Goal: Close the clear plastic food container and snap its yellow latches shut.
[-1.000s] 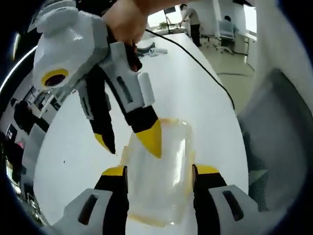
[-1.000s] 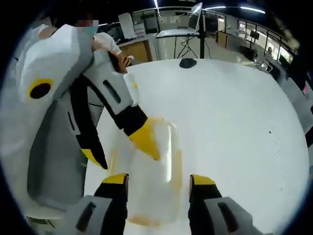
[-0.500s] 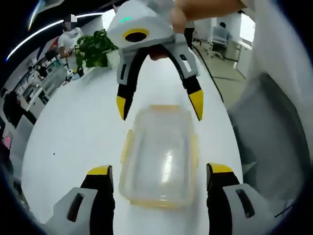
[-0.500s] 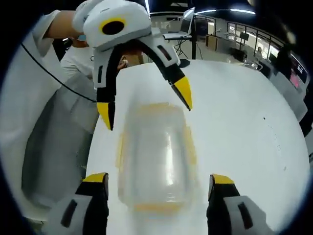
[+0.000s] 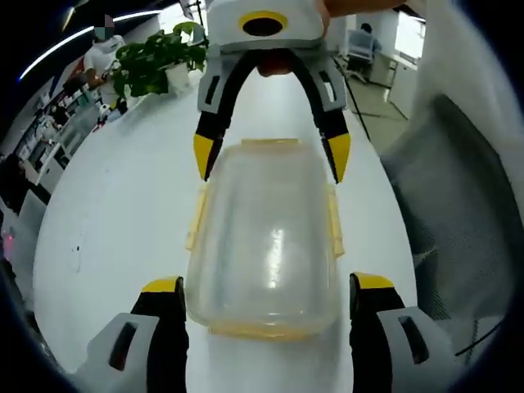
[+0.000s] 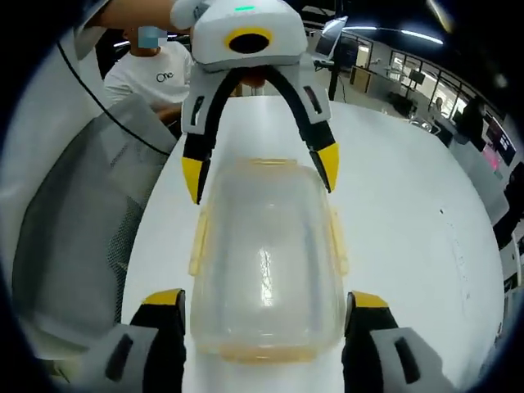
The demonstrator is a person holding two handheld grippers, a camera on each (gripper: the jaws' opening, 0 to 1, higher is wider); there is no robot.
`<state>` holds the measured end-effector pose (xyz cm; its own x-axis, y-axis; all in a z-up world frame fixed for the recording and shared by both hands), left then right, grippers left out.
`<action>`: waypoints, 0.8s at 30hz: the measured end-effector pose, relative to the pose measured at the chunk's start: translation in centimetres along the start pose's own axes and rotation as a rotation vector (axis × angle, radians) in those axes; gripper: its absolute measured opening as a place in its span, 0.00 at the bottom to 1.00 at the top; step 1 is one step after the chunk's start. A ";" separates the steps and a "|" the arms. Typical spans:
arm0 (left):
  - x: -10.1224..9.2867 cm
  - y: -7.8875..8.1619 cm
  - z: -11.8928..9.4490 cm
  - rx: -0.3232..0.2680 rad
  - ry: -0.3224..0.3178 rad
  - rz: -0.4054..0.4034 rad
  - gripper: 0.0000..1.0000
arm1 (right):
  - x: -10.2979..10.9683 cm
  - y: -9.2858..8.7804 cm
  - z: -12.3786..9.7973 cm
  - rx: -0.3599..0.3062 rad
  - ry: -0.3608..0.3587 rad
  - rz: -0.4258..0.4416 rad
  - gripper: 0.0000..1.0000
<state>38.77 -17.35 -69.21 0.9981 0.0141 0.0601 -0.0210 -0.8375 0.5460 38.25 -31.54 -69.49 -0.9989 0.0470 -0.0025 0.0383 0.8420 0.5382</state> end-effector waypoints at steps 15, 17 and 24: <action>0.0 -0.9 -0.6 0.003 0.017 0.014 0.74 | 0.2 0.8 0.5 0.001 0.006 -0.003 0.76; 0.0 -1.5 -1.0 0.003 0.019 0.011 0.74 | 0.1 1.3 0.9 -0.004 0.008 -0.004 0.76; -0.1 -3.3 -2.2 0.005 0.025 0.007 0.74 | 0.2 3.3 2.2 0.005 0.022 -0.017 0.76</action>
<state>38.63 -13.36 -69.18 0.9961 0.0220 0.0849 -0.0276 -0.8404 0.5412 38.28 -27.57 -69.57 -0.9998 0.0213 0.0067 0.0216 0.8454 0.5337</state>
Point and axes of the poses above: the point that each gripper's makers call its tool centre point, and the gripper's own axes: z roughly forward along the fingers, x roughly to its left, y roughly out of its top, the point moved 7 cm from there along -z, roughly backward along the fingers
